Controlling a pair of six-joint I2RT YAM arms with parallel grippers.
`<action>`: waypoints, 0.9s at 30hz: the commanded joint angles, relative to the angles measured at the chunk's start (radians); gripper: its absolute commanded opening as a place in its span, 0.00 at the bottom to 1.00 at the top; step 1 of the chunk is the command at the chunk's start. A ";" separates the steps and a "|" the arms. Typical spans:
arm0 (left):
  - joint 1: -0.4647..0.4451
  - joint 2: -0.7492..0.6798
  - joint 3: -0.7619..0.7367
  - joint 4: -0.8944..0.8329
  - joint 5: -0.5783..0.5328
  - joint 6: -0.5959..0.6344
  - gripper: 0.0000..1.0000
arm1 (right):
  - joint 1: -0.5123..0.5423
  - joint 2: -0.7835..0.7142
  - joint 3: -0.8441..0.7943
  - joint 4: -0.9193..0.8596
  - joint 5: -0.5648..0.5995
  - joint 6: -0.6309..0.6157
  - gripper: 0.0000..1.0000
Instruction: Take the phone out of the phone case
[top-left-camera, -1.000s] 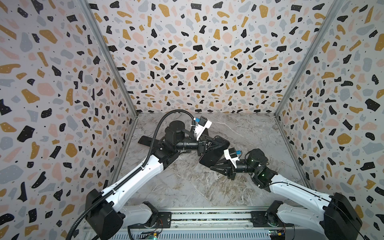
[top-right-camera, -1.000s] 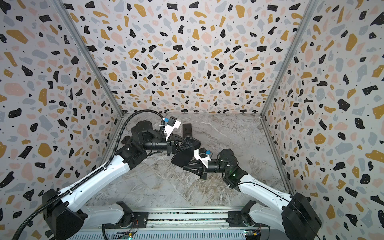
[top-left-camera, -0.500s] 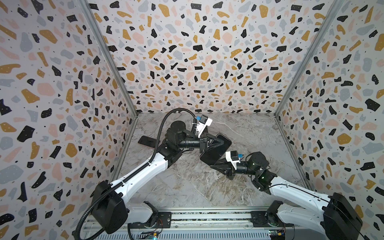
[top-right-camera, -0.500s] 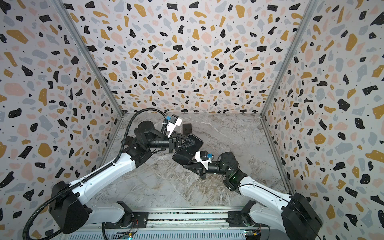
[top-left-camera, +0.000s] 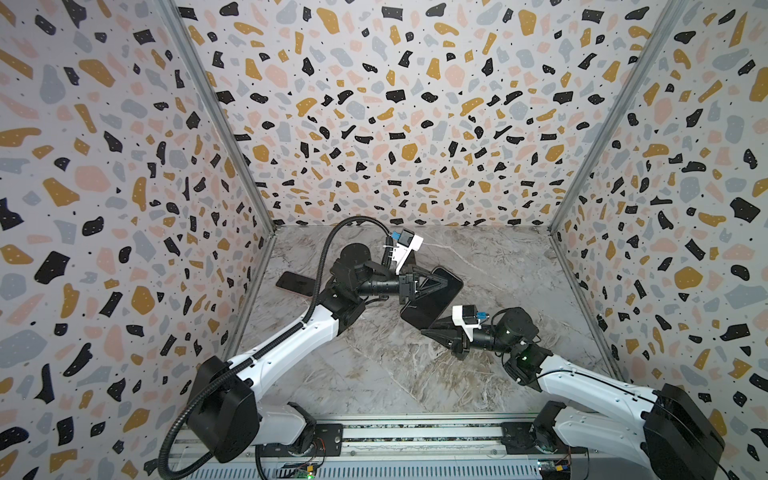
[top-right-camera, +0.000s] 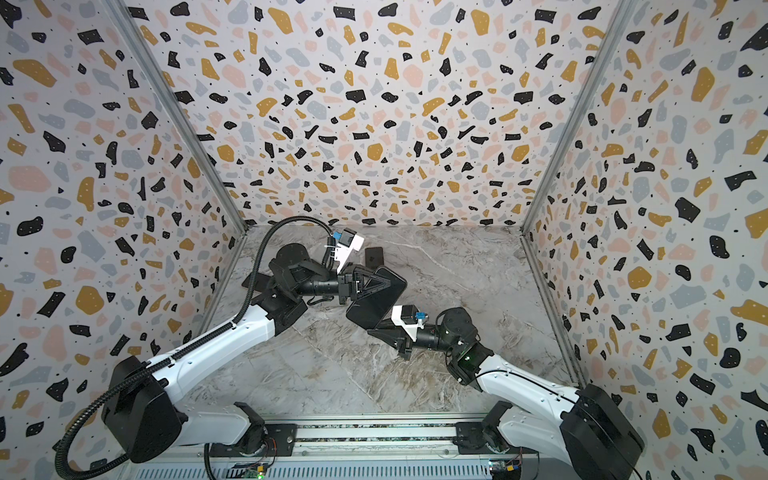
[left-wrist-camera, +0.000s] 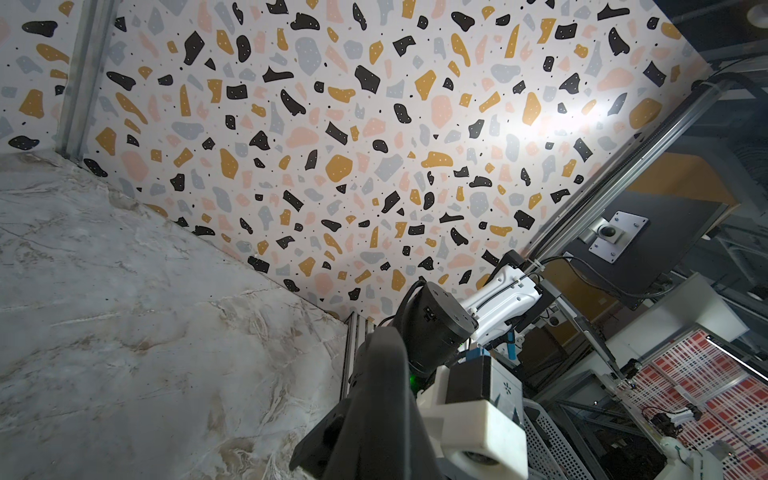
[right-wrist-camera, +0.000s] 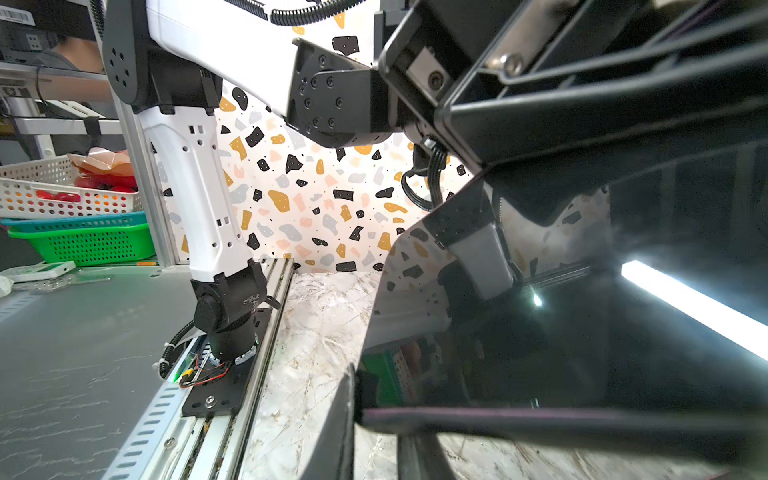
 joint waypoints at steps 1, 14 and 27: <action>-0.014 0.056 -0.026 -0.031 -0.281 -0.137 0.00 | 0.043 -0.002 0.024 0.174 0.086 -0.213 0.16; -0.018 0.094 -0.045 0.003 -0.275 -0.152 0.00 | 0.043 -0.002 0.016 0.170 0.126 -0.275 0.21; -0.026 0.082 -0.081 0.114 -0.242 -0.253 0.00 | 0.043 -0.007 -0.031 0.227 0.188 -0.285 0.25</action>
